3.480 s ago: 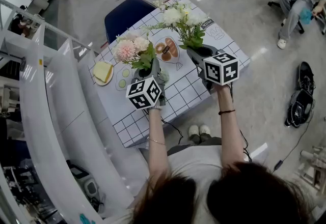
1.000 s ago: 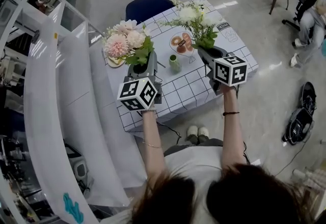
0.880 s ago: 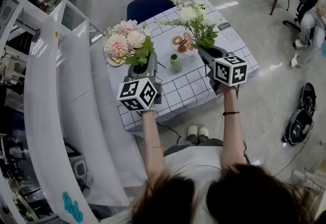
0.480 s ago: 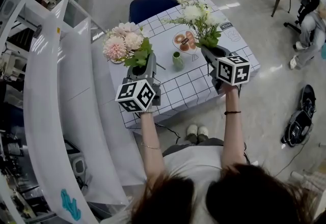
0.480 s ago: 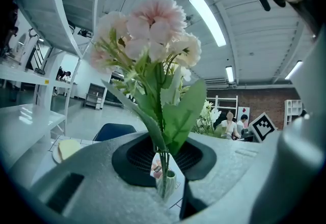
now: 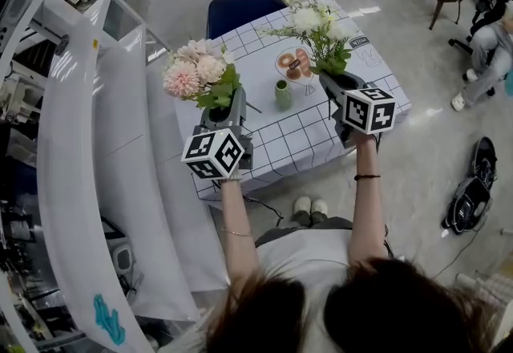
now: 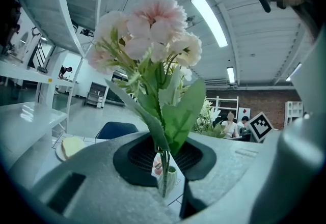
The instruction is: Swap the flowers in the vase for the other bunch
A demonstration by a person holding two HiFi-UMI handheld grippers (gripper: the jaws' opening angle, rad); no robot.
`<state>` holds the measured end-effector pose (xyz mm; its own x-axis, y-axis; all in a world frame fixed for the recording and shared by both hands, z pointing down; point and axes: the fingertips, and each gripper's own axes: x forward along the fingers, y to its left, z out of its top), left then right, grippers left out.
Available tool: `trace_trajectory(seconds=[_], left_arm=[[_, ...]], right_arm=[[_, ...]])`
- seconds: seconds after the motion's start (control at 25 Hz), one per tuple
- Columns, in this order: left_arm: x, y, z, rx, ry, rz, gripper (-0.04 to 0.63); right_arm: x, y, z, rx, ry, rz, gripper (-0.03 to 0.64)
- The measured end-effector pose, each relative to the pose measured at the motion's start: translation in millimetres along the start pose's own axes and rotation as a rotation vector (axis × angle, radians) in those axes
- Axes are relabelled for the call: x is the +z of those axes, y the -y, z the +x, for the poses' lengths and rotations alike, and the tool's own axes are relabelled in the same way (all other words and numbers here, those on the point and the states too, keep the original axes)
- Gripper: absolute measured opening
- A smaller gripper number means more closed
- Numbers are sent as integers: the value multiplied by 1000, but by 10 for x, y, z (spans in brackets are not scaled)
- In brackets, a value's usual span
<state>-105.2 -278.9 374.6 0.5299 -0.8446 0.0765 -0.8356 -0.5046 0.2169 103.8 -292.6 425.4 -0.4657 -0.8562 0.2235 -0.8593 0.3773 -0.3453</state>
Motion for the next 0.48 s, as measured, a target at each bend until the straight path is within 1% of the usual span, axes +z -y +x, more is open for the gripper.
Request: trace_trajectory(seconds=[0.16, 0.48], left_arm=[[-11, -14, -22, 0, -6, 11, 72], [21, -46, -88, 7, 17, 5, 74]], right_arm=[[11, -50, 22, 10, 1, -7, 64], [30, -163, 50, 31, -3, -28, 64]])
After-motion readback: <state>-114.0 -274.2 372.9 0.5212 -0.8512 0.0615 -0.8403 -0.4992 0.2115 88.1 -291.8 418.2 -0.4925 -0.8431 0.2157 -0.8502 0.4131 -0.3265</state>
